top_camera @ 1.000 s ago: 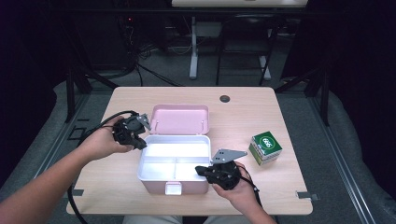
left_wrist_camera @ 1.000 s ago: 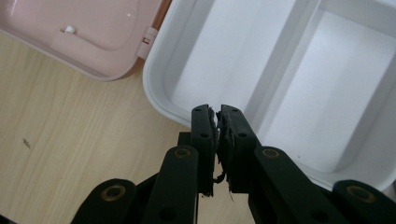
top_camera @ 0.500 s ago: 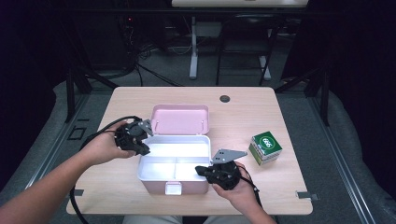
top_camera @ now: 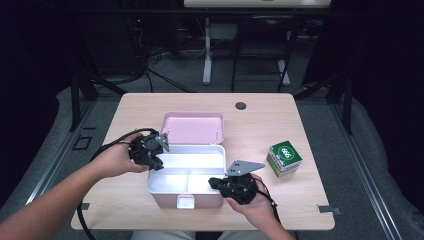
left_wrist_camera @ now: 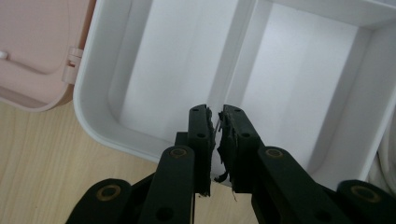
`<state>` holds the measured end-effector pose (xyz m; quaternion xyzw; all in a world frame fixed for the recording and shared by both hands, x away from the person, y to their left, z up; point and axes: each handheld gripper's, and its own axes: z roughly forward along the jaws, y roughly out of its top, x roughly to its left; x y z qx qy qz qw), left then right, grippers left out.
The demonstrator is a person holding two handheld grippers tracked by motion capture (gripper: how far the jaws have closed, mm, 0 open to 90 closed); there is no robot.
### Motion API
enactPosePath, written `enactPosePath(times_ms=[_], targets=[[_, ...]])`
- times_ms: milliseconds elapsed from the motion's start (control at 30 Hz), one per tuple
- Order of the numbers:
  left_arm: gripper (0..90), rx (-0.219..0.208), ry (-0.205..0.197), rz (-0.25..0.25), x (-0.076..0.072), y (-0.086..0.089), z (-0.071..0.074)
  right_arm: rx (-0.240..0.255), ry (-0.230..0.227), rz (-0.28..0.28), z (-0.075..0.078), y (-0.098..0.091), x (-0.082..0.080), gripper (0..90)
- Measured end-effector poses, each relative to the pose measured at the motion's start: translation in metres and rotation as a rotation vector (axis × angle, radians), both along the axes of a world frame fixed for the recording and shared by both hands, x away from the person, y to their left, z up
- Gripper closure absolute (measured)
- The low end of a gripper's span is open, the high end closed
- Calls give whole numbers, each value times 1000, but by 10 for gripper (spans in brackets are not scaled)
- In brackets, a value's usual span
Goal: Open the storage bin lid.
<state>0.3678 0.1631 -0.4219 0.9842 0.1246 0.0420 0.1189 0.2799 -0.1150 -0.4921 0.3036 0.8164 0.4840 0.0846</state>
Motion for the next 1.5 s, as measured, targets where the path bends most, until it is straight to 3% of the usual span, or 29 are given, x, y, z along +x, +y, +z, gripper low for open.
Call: enactPosePath(times_ms=[233,633,967,1500], targets=[[845,39,-4,-23,-1,-5,1,16,-16,-26,5,-2,-3,846],[854,106,-21,-63,-2,-14,-1,44,-38,-109,17,-30,-1,841],[856,150,-19,-89,-1,-20,-2,37,-16,-145,11,-40,4,841],[853,213,-16,-131,0,-30,-8,27,1,-151,6,-40,6,839]])
